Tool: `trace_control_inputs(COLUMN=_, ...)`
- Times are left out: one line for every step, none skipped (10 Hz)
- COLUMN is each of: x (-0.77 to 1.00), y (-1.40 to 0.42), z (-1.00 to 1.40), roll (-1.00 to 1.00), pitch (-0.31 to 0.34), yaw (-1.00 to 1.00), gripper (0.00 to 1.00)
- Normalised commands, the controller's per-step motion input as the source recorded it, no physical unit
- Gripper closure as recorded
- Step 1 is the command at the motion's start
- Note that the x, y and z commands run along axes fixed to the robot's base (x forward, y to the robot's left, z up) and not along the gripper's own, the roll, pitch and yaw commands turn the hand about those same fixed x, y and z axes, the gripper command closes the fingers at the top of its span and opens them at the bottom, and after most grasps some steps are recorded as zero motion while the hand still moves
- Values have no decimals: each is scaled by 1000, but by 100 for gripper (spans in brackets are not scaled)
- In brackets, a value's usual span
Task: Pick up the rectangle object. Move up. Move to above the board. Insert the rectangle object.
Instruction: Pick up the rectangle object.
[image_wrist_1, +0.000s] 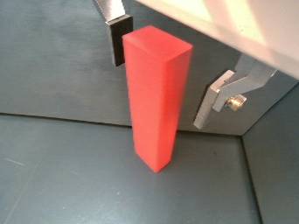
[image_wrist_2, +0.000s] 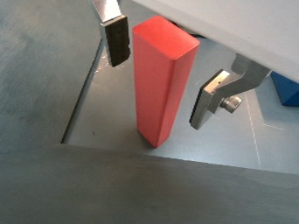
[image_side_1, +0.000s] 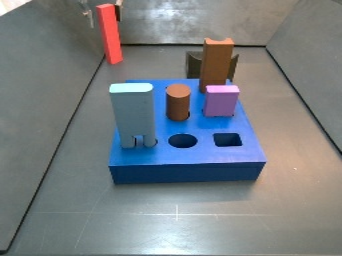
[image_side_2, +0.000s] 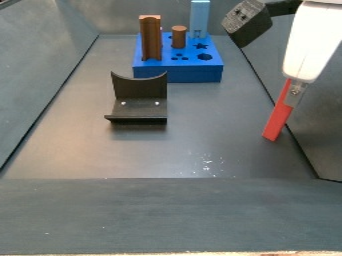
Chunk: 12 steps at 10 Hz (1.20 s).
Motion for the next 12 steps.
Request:
trace_control_inputs(x=177, y=-426, z=-180, roll=-71, pitch=-120, yaw=0, gripper=0)
trace_control_inputs(x=0, y=0, z=0, roll=0, pitch=0, yaw=0, gripper=100)
trace_control_inputs(x=0, y=0, z=0, roll=0, pitch=0, yaw=0, gripper=100)
trace_control_inputs(x=0, y=0, z=0, roll=0, pitch=0, yaw=0, gripper=100)
trace_control_inputs(x=0, y=0, z=0, roll=0, pitch=0, yaw=0, gripper=100)
trace_control_inputs(x=0, y=0, z=0, roll=0, pitch=0, yaw=0, gripper=100)
trace_control_inputs(x=0, y=0, z=0, roll=0, pitch=0, yaw=0, gripper=100)
trace_control_inputs(x=0, y=0, z=0, roll=0, pitch=0, yaw=0, gripper=100)
trace_control_inputs(x=0, y=0, z=0, roll=0, pitch=0, yaw=0, gripper=100)
trace_control_inputs(x=0, y=0, z=0, roll=0, pitch=0, yaw=0, gripper=100)
trace_control_inputs(x=0, y=0, z=0, roll=0, pitch=0, yaw=0, gripper=100)
trace_control_inputs(x=0, y=0, z=0, roll=0, pitch=0, yaw=0, gripper=100)
